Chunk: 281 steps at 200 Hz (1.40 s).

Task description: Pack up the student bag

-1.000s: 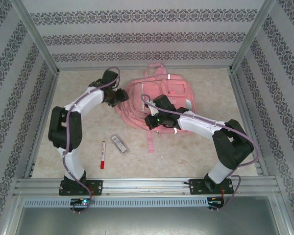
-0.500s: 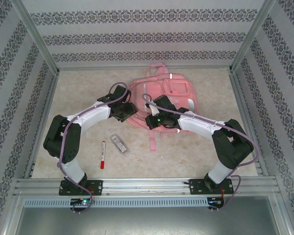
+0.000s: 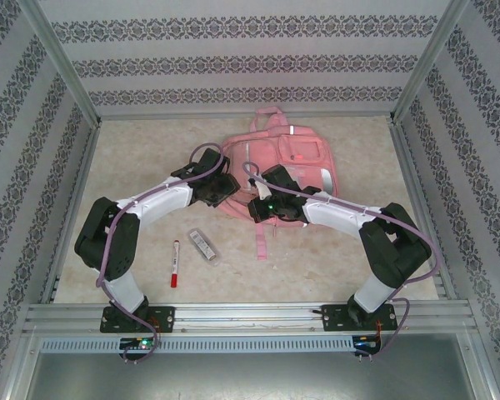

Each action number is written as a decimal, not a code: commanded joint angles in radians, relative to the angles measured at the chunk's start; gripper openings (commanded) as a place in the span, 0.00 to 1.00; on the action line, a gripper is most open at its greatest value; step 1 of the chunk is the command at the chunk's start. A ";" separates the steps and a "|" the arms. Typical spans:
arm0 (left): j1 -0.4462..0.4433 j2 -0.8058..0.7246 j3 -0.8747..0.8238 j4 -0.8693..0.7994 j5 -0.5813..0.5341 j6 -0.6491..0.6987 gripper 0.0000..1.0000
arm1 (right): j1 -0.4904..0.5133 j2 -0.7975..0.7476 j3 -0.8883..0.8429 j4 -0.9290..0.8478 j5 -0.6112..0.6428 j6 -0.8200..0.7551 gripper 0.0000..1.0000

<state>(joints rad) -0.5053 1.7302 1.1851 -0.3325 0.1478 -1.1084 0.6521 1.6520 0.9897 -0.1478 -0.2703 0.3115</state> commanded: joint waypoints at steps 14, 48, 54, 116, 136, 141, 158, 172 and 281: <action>-0.023 -0.047 0.012 0.016 -0.053 -0.023 0.49 | 0.017 -0.017 0.001 0.017 -0.046 0.006 0.00; -0.032 -0.113 0.019 -0.041 -0.161 0.002 0.52 | 0.016 -0.015 0.001 0.011 -0.047 0.006 0.00; -0.032 -0.114 0.020 -0.040 -0.159 0.003 0.52 | 0.016 -0.014 0.001 0.012 -0.047 0.007 0.00; -0.045 -0.006 0.005 0.081 -0.053 -0.044 0.53 | 0.015 -0.003 0.009 0.019 -0.052 0.020 0.00; -0.044 0.043 -0.007 0.136 -0.028 -0.063 0.53 | 0.018 0.000 0.012 0.017 -0.061 0.026 0.00; -0.044 0.052 -0.009 0.148 -0.028 -0.063 0.53 | 0.018 0.000 0.010 0.019 -0.061 0.026 0.00; -0.043 0.083 -0.006 0.202 -0.031 -0.056 0.53 | 0.019 0.000 0.006 0.021 -0.061 0.028 0.00; -0.043 0.108 -0.001 0.233 -0.029 -0.055 0.51 | 0.021 -0.001 -0.002 0.022 -0.061 0.029 0.00; 0.013 -0.007 -0.008 0.142 -0.053 0.021 0.00 | -0.059 -0.197 -0.249 -0.050 0.314 0.135 0.00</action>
<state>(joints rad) -0.5323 1.7882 1.1713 -0.1669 0.1143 -1.1358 0.6334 1.5379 0.8345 -0.1097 -0.1139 0.3779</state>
